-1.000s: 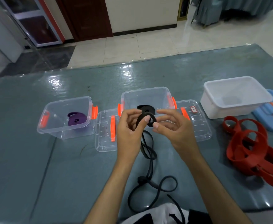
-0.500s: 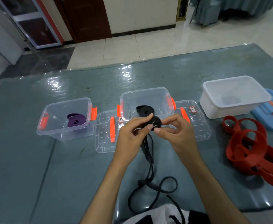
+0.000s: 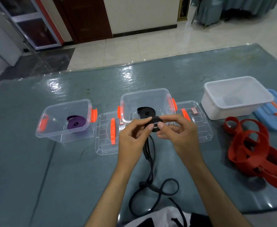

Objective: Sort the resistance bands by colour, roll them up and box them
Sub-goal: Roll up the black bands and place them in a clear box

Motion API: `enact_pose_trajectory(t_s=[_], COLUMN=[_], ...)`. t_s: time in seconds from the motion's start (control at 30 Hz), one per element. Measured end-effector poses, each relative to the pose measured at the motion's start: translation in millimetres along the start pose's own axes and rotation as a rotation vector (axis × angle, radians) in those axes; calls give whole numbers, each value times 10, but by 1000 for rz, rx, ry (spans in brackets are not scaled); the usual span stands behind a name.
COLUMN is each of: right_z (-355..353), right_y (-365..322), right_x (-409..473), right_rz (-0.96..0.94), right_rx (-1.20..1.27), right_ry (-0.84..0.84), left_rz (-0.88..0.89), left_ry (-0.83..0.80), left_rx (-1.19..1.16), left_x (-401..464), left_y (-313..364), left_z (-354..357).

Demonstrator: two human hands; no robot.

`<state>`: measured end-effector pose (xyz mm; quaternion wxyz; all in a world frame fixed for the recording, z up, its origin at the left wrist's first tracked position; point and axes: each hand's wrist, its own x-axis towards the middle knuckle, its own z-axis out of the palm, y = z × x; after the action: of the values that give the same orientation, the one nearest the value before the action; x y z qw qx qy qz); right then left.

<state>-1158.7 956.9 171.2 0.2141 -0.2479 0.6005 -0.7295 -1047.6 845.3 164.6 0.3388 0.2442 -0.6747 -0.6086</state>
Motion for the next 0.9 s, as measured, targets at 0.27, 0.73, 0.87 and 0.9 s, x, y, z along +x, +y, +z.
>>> enact_pose_trajectory(t_s=[0.27,0.73,0.87,0.9], right_z=[-62,-70,-32,-11], right_y=[39,21,-17,-20], right_x=[74,90,86,85], right_rz=[-69,-33,-38,-39], right_rx=[-254,-46,2,37], right_ry=[-37,-17,22,31], left_rz=[3,62,66,69], left_ry=[-48,-22,66,68], left_rx=[18,40,3,-5], left_x=[15,58,26,33], left_y=[-26,102,78,66], left_z=[-67,-58,4,-5])
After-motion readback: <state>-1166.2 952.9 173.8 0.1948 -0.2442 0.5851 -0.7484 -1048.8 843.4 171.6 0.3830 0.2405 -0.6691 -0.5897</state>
